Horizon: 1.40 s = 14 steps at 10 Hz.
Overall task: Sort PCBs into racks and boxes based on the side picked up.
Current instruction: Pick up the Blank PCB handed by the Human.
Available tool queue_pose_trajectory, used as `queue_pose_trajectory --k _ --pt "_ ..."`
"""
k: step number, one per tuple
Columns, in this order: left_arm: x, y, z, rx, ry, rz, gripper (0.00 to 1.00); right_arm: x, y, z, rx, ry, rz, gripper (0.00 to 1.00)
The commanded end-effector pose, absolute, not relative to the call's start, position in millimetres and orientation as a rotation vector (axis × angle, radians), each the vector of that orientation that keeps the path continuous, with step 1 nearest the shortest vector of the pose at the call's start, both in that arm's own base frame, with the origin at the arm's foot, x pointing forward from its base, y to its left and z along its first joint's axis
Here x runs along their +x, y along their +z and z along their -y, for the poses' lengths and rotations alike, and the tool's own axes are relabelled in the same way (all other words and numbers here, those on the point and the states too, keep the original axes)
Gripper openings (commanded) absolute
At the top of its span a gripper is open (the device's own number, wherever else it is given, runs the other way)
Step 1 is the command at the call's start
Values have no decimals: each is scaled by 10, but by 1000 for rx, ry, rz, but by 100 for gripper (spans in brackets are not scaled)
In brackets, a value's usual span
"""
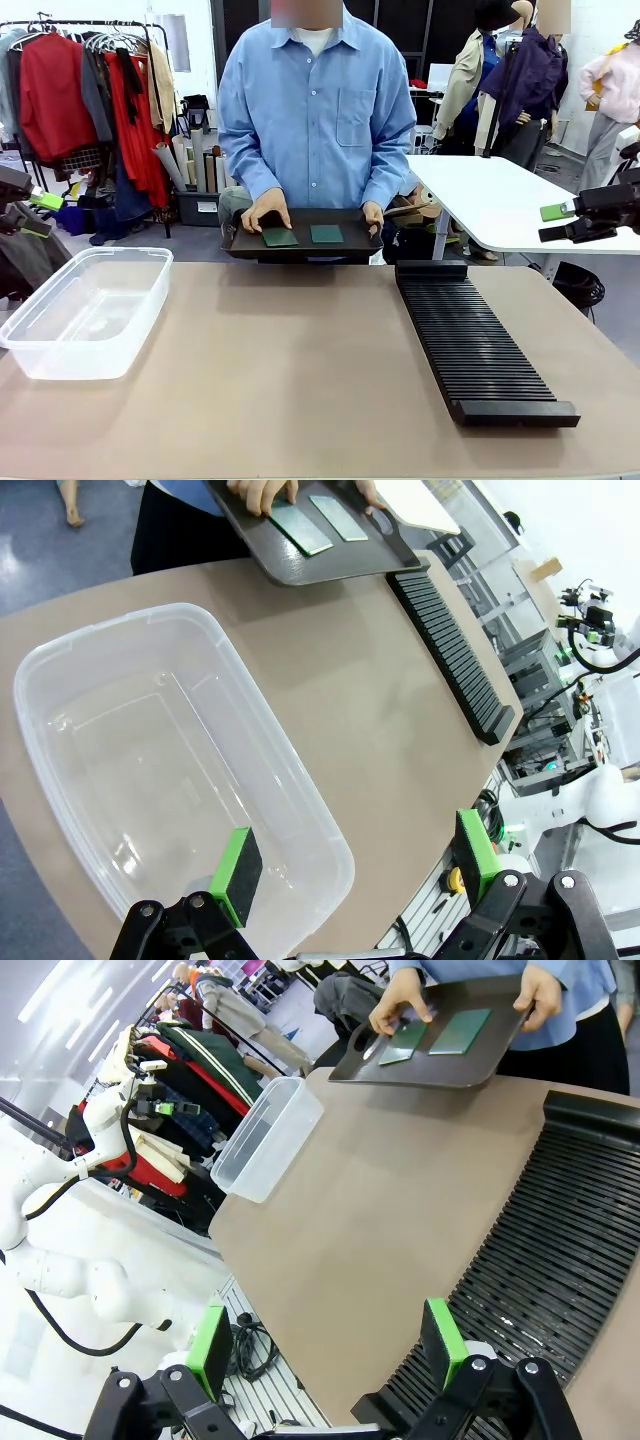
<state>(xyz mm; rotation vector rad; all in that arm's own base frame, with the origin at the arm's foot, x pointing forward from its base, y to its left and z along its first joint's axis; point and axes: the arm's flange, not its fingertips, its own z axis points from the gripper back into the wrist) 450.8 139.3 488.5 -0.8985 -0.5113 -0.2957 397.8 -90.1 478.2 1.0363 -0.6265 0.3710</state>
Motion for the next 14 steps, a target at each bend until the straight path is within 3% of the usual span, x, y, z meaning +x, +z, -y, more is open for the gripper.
queue_pose_trajectory --k 1,14 --pt "4491 4914 -1392 -896 -297 510 100 3996 4808 901 1040 361 630 100" --pt "4491 4914 -1392 -896 -297 510 100 3996 4808 901 1040 361 630 100"
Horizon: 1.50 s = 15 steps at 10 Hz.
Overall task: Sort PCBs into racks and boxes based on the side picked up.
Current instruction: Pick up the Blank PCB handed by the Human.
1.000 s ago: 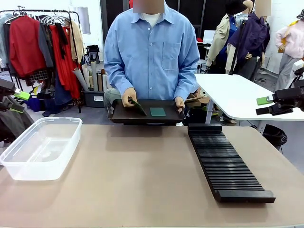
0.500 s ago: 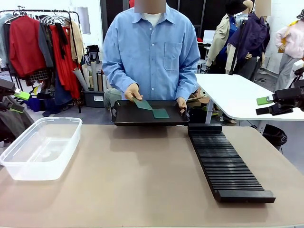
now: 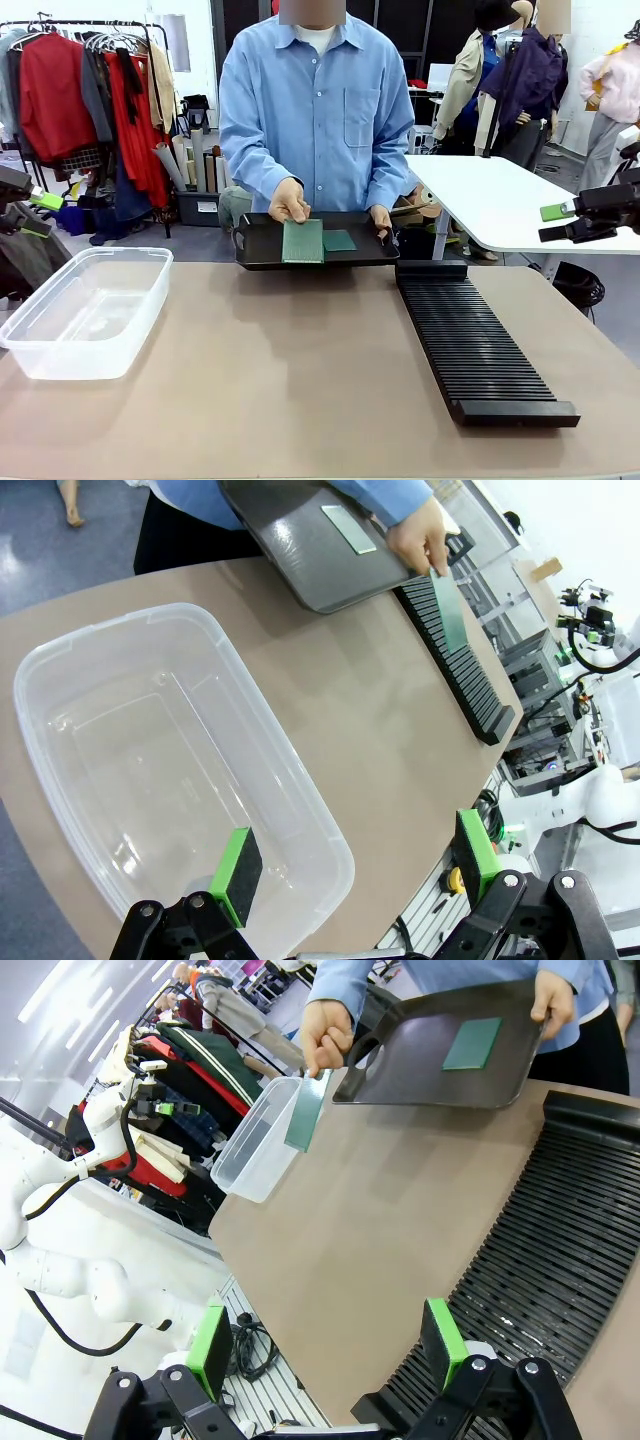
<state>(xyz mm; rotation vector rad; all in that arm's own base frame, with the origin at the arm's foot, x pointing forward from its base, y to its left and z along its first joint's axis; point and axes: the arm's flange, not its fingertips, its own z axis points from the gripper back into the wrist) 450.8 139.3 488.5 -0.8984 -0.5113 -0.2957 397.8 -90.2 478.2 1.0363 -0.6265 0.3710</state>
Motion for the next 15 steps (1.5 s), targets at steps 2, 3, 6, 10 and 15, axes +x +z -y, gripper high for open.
queue_pose_trajectory --k 2,3,6,10,15 --pt "4491 4914 -1392 -896 -297 510 100 3996 4808 901 1040 361 630 100" --pt "4491 4914 -1392 -896 -297 510 100 3996 4808 901 1040 361 630 100" --pt "4778 4747 -1113 -1054 -340 433 100 3996 4808 901 1040 361 630 100" --pt "5118 4413 -433 -1206 -448 313 100 3996 4808 901 1040 361 630 100" --pt "5680 4055 236 -1398 -563 333 100 3996 4808 901 1040 361 630 100"
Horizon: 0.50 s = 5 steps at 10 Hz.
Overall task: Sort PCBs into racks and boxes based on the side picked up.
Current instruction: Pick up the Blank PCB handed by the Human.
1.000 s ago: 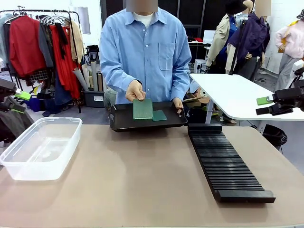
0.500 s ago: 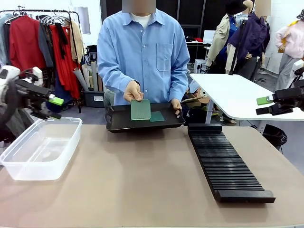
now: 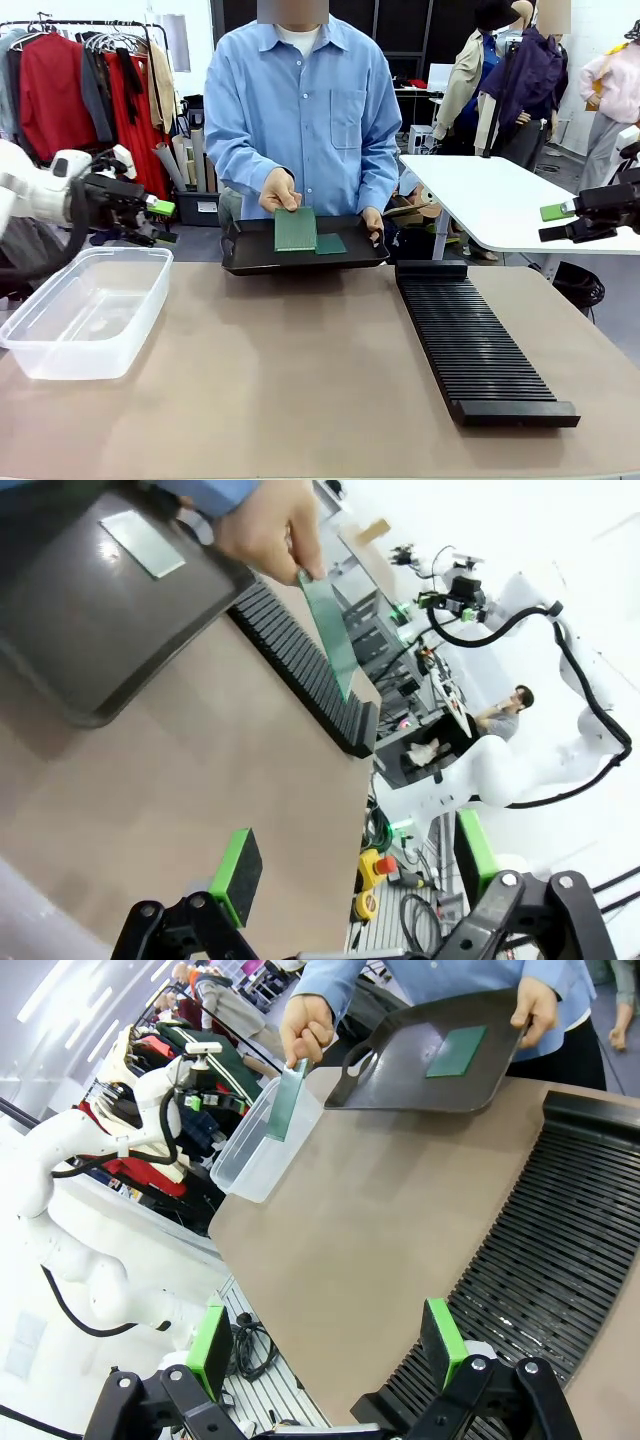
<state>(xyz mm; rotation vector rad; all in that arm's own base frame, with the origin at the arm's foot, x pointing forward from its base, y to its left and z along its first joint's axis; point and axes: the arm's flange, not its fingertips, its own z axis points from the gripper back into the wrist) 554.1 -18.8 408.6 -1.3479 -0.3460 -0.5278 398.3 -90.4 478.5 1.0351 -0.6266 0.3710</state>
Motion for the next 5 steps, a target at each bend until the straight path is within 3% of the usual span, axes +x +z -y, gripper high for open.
queue_pose_trajectory --k 1,5 --pt "5741 4008 370 -1428 -547 328 100 3996 4808 901 1040 361 630 100" --pt "5672 3937 870 -1529 -417 289 100 3996 4808 901 1040 361 630 100"
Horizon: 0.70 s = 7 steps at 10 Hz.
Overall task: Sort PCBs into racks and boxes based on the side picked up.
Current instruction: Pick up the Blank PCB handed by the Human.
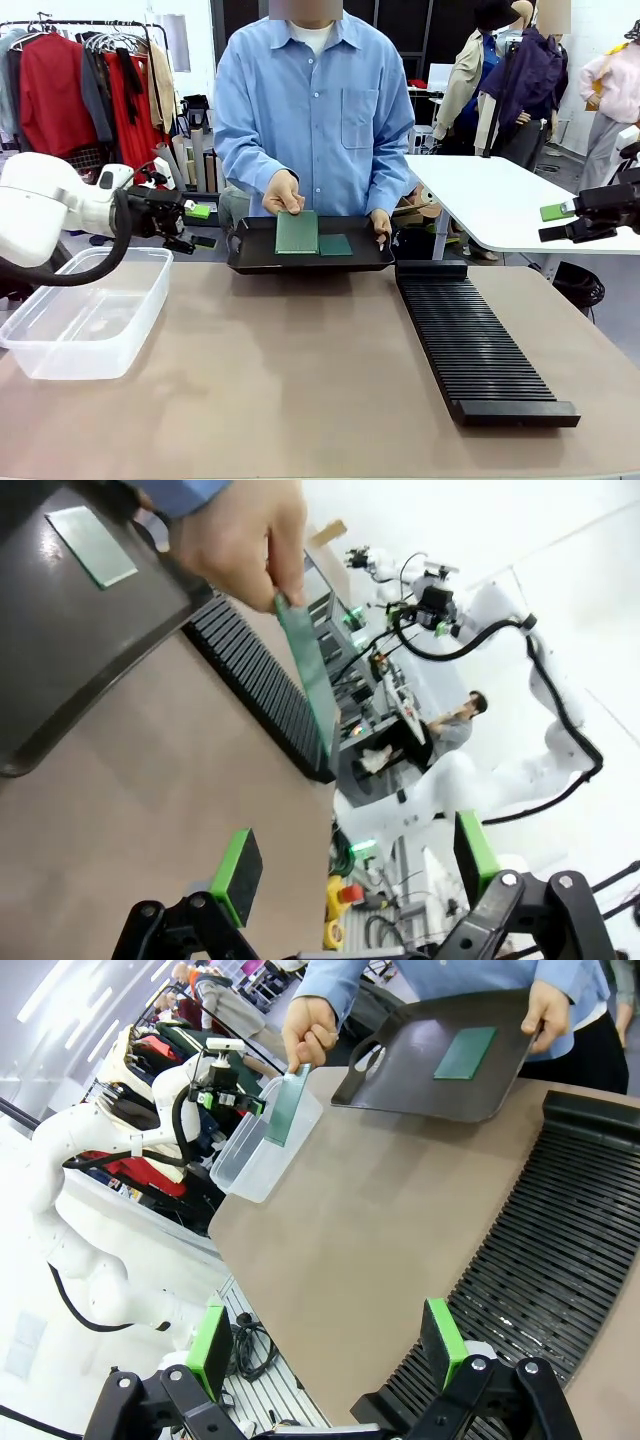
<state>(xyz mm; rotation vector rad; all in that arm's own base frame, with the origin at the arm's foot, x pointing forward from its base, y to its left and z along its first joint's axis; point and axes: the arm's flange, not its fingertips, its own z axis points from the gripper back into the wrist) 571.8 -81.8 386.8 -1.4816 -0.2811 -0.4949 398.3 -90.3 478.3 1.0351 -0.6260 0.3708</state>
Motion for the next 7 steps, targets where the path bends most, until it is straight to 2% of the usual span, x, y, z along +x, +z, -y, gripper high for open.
queue_pose_trajectory --k 1,7 --pt "5643 3916 1001 -1527 -399 320 100 3996 4808 901 1040 361 630 100" --pt "5674 3637 1678 -1518 -260 254 100 3996 4808 901 1040 361 630 100"
